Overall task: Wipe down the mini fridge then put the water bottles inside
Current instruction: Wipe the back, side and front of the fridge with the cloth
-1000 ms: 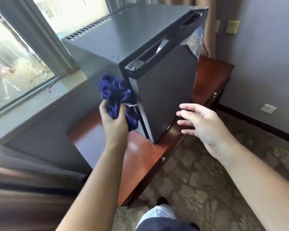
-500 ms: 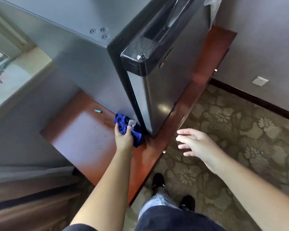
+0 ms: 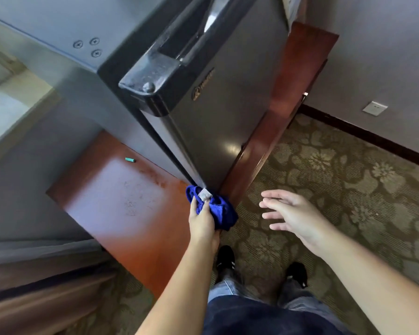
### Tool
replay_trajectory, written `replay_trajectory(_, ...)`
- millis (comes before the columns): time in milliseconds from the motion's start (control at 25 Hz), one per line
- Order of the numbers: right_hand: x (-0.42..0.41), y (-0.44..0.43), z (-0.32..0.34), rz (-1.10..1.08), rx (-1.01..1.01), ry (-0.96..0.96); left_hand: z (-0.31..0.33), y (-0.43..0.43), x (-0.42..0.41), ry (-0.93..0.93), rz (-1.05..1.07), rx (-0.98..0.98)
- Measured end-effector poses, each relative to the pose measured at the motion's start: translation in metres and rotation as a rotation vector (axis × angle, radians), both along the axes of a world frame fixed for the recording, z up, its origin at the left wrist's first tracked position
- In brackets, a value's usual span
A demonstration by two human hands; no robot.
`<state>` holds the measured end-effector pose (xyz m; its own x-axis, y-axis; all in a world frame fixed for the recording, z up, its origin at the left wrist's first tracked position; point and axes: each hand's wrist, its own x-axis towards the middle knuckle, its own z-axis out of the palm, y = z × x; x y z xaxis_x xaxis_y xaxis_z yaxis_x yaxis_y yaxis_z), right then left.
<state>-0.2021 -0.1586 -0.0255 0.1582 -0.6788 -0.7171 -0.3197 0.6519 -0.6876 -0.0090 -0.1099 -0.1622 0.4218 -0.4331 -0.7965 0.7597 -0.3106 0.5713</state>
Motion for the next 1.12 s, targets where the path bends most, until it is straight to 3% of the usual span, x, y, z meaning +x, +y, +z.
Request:
replay_trajectory(360, -0.085, -0.027, 0.013, 0.221, -0.025, -0.164, 0.094, 0.006, -0.068, -0.231, 0.142, -0.232)
replay_trajectory(520, -0.124, -0.037, 0.031, 0.311, -0.095, -0.257, 0.142, -0.002, -0.143, -0.268, 0.066, -0.324)
replay_trajectory(720, -0.165, -0.072, 0.04, 0.537, -0.338, -0.187, 0.17, -0.033, -0.192, -0.344, -0.162, -0.22)
replay_trajectory(920, -0.165, -0.109, 0.017, 0.529, -0.275, -0.328, 0.165, -0.087, -0.226, -0.238, -0.197, -0.17)
replay_trajectory(1120, -0.157, -0.163, -0.004, 0.449, -0.197, -0.211, 0.125, -0.13, -0.23, -0.036, -0.076, -0.126)
